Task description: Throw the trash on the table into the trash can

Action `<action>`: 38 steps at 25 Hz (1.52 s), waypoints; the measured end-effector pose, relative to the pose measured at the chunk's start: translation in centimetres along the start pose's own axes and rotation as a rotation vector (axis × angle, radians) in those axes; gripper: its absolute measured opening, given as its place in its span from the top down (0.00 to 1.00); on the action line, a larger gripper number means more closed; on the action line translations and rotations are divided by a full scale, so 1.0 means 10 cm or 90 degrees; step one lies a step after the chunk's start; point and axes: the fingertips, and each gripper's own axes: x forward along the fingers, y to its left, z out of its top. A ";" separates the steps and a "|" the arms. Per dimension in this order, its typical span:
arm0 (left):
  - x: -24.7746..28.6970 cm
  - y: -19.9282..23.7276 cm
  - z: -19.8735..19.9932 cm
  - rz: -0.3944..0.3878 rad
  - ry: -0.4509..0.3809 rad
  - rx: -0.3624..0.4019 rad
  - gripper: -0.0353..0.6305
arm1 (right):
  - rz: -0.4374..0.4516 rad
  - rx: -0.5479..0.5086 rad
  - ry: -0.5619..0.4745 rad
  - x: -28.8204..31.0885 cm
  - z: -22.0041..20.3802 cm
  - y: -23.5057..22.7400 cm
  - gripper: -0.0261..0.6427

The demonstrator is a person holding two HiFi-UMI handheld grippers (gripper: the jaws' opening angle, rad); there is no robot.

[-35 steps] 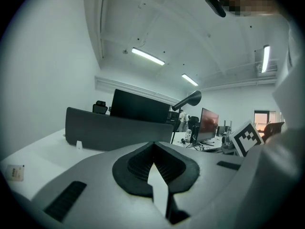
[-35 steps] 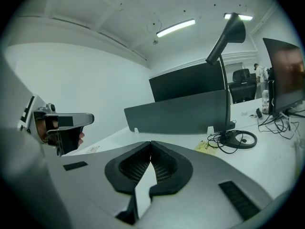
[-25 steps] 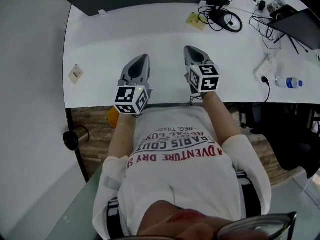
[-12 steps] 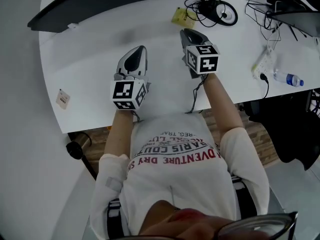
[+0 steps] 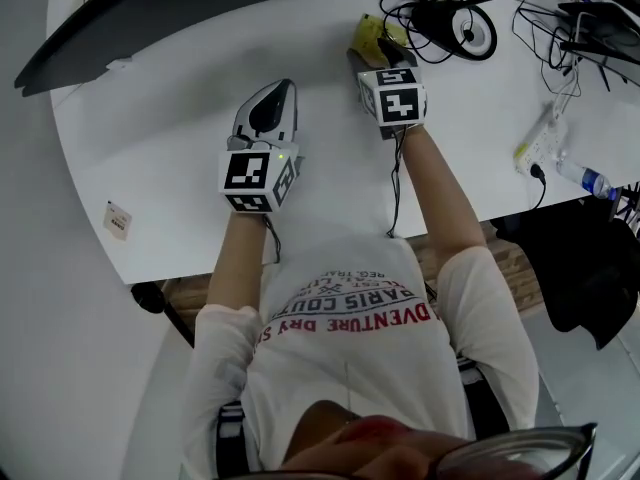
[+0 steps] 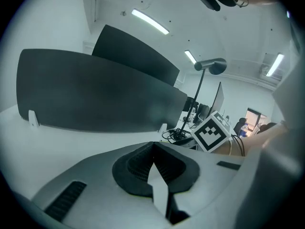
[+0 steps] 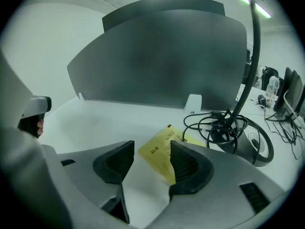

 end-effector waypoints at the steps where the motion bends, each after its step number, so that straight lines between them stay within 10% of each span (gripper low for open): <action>1: 0.02 0.03 -0.03 -0.003 0.005 -0.009 0.91 | -0.013 0.000 0.008 0.06 -0.02 -0.03 0.62; 7: 0.05 0.09 -0.13 -0.008 0.017 -0.047 0.91 | -0.005 0.005 0.036 0.15 -0.09 -0.05 0.63; 11: -0.03 0.05 -0.16 -0.006 0.018 -0.060 0.91 | 0.032 0.000 0.055 0.12 -0.15 0.10 0.89; 23: -0.94 -0.27 -0.14 0.041 -0.047 -0.058 0.91 | 0.139 -0.030 -0.049 -0.87 0.01 0.86 0.89; 38: -3.79 0.22 -1.00 0.401 -0.175 -0.143 0.91 | 0.482 -0.316 -0.107 -1.76 -0.28 4.02 0.89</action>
